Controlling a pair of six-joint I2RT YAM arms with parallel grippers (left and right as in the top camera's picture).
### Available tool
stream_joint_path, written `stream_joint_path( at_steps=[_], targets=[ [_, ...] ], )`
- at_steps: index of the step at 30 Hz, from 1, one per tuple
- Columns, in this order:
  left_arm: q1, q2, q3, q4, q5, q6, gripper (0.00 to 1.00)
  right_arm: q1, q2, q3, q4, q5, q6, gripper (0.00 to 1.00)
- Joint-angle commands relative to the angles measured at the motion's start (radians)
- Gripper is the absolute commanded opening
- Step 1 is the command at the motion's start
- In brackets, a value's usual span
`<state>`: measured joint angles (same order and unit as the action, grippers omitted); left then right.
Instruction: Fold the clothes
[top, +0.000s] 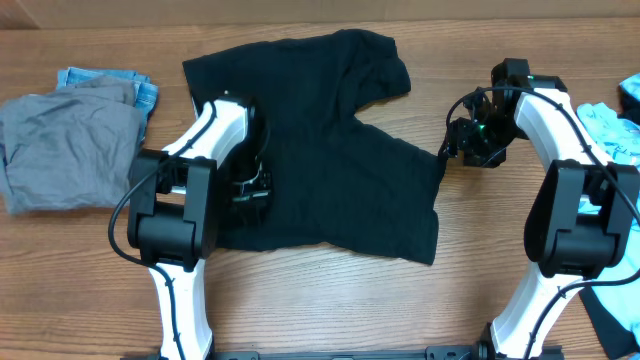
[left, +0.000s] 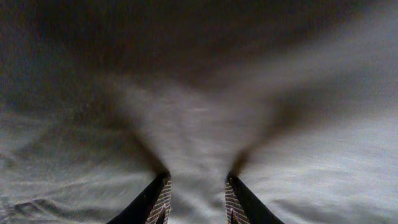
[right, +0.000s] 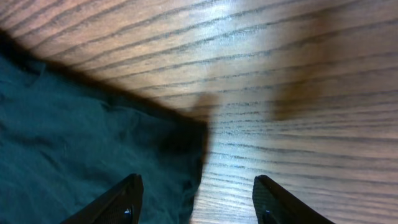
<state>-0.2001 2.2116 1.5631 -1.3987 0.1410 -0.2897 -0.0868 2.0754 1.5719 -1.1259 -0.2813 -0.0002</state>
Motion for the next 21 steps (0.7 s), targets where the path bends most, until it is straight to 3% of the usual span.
stream_joint_path(
  at_steps=[1, 7, 13, 19, 20, 21],
  targets=[
    [0.007, -0.007, -0.112, 0.031, -0.041, -0.033, 0.33, 0.008, 0.014, 0.0, 0.011, -0.011, -0.008, 0.61],
    [0.01, -0.007, -0.28, 0.077, -0.071, -0.04, 0.33, 0.009, 0.014, -0.001, 0.002, -0.013, -0.008, 0.61],
    [0.011, -0.007, -0.289, 0.099, -0.075, -0.035, 0.34, 0.055, 0.014, -0.005, -0.056, -0.009, -0.008, 0.6],
    [0.011, -0.007, -0.289, 0.098, -0.089, -0.028, 0.34, 0.071, 0.014, -0.15, 0.061, -0.009, 0.0, 0.56],
    [0.011, -0.007, -0.289, 0.095, -0.089, -0.028, 0.34, 0.071, 0.014, -0.156, 0.076, -0.009, 0.0, 0.48],
    [0.011, -0.007, -0.289, 0.093, -0.089, -0.028, 0.34, 0.071, 0.014, -0.157, 0.091, -0.009, 0.0, 0.3]
  ],
)
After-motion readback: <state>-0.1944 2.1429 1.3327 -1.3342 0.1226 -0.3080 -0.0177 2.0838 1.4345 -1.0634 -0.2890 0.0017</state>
